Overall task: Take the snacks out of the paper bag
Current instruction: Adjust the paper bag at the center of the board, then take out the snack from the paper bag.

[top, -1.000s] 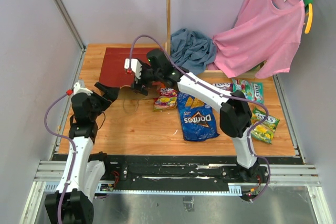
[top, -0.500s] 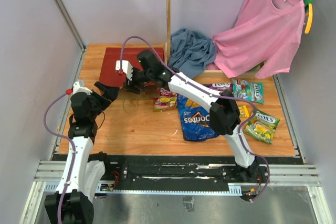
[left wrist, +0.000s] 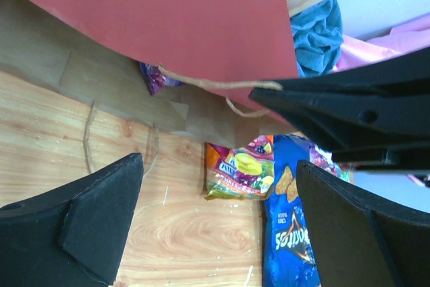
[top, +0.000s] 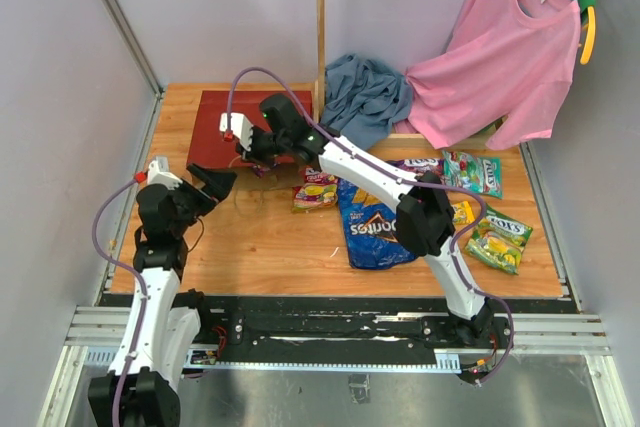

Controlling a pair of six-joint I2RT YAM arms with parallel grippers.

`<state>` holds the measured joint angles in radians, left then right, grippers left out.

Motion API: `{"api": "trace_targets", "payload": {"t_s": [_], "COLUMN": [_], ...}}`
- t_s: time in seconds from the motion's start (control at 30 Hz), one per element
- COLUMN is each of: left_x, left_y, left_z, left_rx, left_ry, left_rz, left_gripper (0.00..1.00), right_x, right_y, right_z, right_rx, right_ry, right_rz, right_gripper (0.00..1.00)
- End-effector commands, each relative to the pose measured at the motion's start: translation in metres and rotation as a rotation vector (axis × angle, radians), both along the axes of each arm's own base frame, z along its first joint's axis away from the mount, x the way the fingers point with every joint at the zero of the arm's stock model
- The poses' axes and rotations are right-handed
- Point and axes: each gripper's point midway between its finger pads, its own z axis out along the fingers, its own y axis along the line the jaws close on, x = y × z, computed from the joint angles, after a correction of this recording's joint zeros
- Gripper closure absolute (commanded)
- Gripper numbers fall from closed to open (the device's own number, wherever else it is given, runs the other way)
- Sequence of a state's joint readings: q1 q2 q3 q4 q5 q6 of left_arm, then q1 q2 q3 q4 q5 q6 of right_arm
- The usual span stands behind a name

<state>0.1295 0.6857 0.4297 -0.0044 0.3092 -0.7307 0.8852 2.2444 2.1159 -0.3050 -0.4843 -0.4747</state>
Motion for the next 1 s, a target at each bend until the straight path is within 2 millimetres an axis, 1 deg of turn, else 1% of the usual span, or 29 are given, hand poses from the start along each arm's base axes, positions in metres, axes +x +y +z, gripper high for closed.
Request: {"api": "trace_targets", "payload": {"t_s": [0.0, 0.1, 0.2, 0.27, 0.37, 0.5, 0.6, 0.7, 0.8, 0.87, 0.97], "left_x": [-0.006, -0.008, -0.005, -0.003, 0.001, 0.012, 0.025, 0.042, 0.058, 0.073, 0.098], "left_y": [-0.016, -0.024, -0.023, -0.025, -0.031, -0.036, -0.04, -0.03, -0.026, -0.027, -0.032], "left_z": [-0.003, -0.018, -0.041, -0.053, -0.061, -0.065, -0.067, -0.076, -0.079, -0.074, -0.074], "left_rx": [-0.047, -0.086, -0.078, -0.085, -0.106, -0.079, -0.048, -0.023, -0.048, -0.063, -0.066], "left_ry": [-0.049, -0.055, -0.016, 0.011, 0.018, 0.012, 0.013, 0.036, 0.025, 0.007, 0.015], "left_rz": [-0.084, -0.119, -0.12, -0.137, -0.155, -0.137, -0.127, -0.066, -0.029, -0.029, -0.057], "left_gripper": [0.0, 0.03, 0.08, 0.1, 0.12, 0.12, 0.14, 0.17, 0.19, 0.2, 0.22], "right_x": [0.027, 0.04, 0.048, 0.056, 0.067, 0.069, 0.068, 0.073, 0.082, 0.086, 0.086], "right_y": [-0.009, -0.014, -0.013, -0.014, -0.018, -0.02, -0.019, -0.023, -0.029, -0.031, -0.033], "right_z": [0.049, 0.069, 0.082, 0.087, 0.097, 0.111, 0.115, 0.118, 0.121, 0.122, 0.122], "right_rx": [0.082, 0.114, 0.147, 0.164, 0.201, 0.243, 0.249, 0.253, 0.249, 0.241, 0.231], "right_ry": [-0.091, -0.137, -0.153, -0.161, -0.178, -0.184, -0.185, -0.191, -0.196, -0.196, -0.192], "right_rz": [-0.094, -0.152, -0.197, -0.244, -0.323, -0.352, -0.352, -0.393, -0.456, -0.48, -0.486], "right_gripper": [0.99, 0.99, 0.99, 0.99, 0.99, 0.99, 0.99, 0.99, 0.99, 0.99, 0.99]}}
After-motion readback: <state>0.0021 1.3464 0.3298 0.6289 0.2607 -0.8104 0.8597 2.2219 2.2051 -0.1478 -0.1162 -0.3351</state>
